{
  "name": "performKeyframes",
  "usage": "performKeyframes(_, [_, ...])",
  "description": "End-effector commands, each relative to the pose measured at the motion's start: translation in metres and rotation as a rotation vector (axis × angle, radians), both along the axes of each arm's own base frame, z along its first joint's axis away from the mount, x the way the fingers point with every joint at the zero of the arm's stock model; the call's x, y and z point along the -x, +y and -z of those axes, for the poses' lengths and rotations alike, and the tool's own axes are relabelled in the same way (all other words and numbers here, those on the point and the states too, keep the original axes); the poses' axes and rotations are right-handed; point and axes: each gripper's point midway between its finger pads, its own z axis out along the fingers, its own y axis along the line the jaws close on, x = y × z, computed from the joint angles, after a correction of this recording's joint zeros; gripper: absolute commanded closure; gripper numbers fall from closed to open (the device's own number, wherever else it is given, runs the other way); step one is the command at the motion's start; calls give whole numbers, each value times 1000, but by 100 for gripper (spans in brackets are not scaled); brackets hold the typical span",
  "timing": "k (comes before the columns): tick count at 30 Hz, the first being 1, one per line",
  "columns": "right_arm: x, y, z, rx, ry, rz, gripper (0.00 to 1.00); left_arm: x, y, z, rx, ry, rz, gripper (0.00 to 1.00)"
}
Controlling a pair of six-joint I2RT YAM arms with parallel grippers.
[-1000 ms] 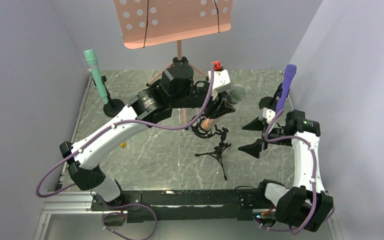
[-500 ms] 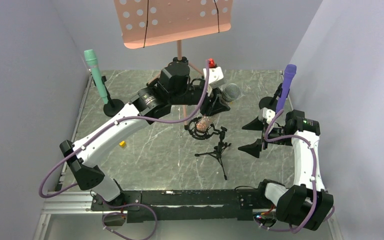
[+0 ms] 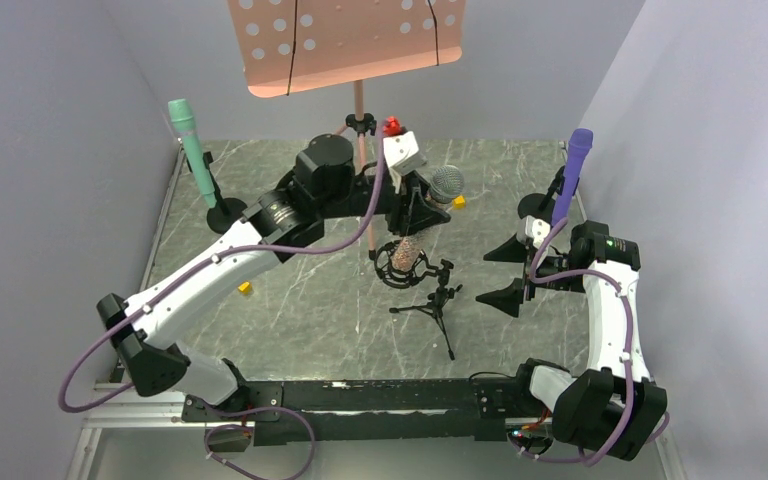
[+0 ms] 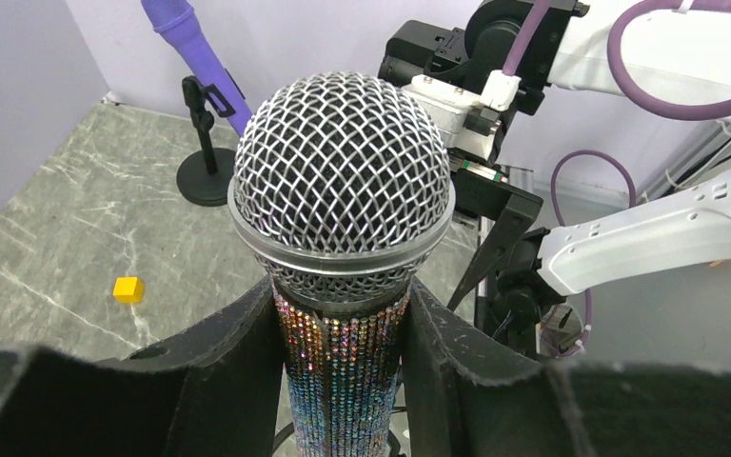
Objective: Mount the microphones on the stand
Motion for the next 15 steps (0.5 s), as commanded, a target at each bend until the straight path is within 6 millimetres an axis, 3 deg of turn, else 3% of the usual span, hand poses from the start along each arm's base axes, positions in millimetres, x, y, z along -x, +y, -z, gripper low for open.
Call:
performKeyframes(1, [0,2,-5,-15,-31,-15,0,8,18,-39,155,-30,-55,100])
performKeyframes(6, [-1,3,-6,-30,-23,-18,0,5,29,-34,191,-51,-110,100])
performKeyframes(15, [0,8,-9,-50,-5,-35,0,-5,28,-33,242,-106,-146,100])
